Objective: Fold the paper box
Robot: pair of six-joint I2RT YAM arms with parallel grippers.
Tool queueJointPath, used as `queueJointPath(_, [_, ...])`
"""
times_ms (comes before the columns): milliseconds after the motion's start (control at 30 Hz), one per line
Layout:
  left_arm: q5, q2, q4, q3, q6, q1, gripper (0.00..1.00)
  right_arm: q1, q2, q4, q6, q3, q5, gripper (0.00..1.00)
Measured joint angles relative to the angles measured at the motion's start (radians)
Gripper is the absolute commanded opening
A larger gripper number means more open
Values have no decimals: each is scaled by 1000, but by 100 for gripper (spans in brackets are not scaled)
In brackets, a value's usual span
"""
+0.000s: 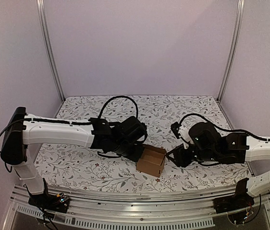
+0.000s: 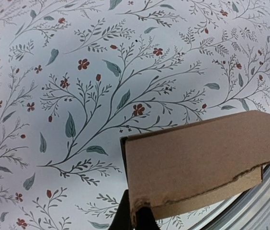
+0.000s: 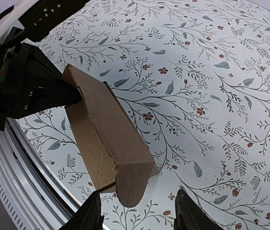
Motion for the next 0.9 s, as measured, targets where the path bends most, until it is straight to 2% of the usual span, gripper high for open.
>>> queueJointPath(233, [-6,8,-4,10,-28,-1,0,14,70,-5,24,56,11,36])
queueJointPath(567, [-19,14,-6,17,-71,-3,0,22,143,-23,53,84,77,10])
queueJointPath(733, [-27,26,-18,35,-94,-3,0,26,169,-36,67,118,113,0])
queueJointPath(900, [-62,47,-33,62,-119,-5,0,26,198,-46,92,140,163,0])
